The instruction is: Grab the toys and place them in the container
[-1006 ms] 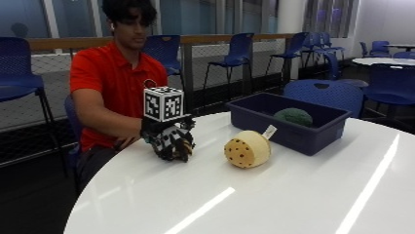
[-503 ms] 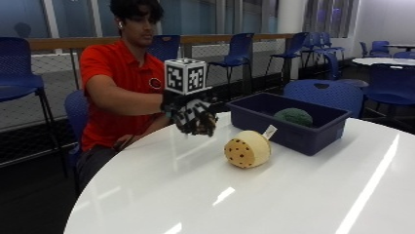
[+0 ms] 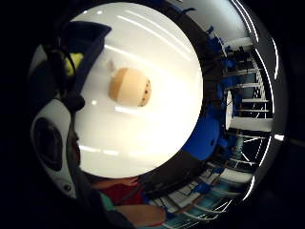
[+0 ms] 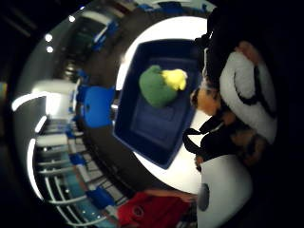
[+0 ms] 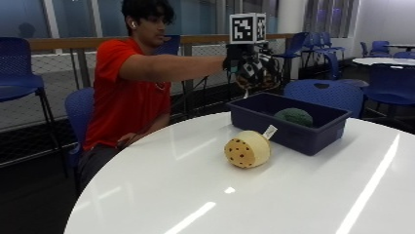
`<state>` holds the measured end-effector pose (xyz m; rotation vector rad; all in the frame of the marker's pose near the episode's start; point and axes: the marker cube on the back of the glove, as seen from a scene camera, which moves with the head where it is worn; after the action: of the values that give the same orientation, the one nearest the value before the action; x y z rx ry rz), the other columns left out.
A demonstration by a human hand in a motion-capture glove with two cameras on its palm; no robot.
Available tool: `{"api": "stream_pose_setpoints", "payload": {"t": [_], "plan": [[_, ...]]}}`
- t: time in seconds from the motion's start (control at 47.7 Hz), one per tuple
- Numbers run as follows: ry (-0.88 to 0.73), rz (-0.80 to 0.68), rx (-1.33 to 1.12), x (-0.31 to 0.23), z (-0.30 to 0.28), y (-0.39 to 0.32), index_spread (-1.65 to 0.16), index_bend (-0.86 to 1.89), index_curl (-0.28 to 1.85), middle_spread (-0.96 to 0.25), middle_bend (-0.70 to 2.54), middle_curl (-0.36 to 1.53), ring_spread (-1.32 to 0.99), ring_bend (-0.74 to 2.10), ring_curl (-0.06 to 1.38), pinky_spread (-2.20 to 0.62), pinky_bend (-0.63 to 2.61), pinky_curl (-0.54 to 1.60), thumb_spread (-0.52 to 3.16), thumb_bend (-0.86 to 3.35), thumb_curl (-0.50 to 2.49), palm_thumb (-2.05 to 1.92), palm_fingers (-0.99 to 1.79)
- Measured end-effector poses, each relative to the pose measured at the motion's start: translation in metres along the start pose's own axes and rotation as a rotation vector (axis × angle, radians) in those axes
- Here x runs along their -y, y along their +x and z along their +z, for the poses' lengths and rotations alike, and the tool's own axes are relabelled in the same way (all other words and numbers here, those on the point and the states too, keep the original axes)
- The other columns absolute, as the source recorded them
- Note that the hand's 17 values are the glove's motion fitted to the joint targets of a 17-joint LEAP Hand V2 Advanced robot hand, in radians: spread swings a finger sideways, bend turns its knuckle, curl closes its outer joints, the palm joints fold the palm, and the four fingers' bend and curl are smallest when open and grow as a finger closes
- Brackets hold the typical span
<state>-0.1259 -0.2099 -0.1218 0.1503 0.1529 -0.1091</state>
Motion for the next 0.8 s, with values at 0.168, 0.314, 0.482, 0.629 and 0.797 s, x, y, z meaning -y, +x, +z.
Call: {"api": "stream_pose_setpoints", "payload": {"t": [0.168, 0.314, 0.482, 0.629, 0.797], "plan": [[0.010, -0.025, 0.105, 0.025, -0.012, -0.051, -0.52, 0.18, 0.69, -0.38, 0.20, 0.41, -0.58, 0.79, 0.54, -0.47, 0.99, 0.40, 0.60, 0.14, 1.00, 0.70, 0.93], [0.078, -0.126, 0.176, 0.039, -0.013, -0.105, -0.53, 0.17, 0.73, -0.37, 0.18, 0.42, -0.58, 0.77, 0.55, -0.47, 1.00, 0.41, 0.59, 0.12, 1.03, 0.69, 0.89], [0.089, -0.091, 0.197, 0.053, 0.001, -0.116, -0.54, 0.16, 0.77, -0.35, 0.17, 0.43, -0.58, 0.75, 0.55, -0.47, 1.01, 0.42, 0.61, 0.10, 1.05, 0.68, 0.84], [0.079, -0.111, 0.262, 0.056, 0.008, -0.117, -0.55, 0.14, 0.78, -0.34, 0.16, 0.43, -0.57, 0.74, 0.56, -0.47, 1.04, 0.42, 0.63, 0.09, 1.07, 0.68, 0.79], [-0.111, -0.113, 0.172, 0.051, 0.020, -0.111, -0.55, 0.12, 0.79, -0.29, 0.13, 0.41, -0.54, 0.75, 0.57, -0.46, 1.09, 0.43, 0.69, 0.05, 1.07, 0.64, 0.66]]}}
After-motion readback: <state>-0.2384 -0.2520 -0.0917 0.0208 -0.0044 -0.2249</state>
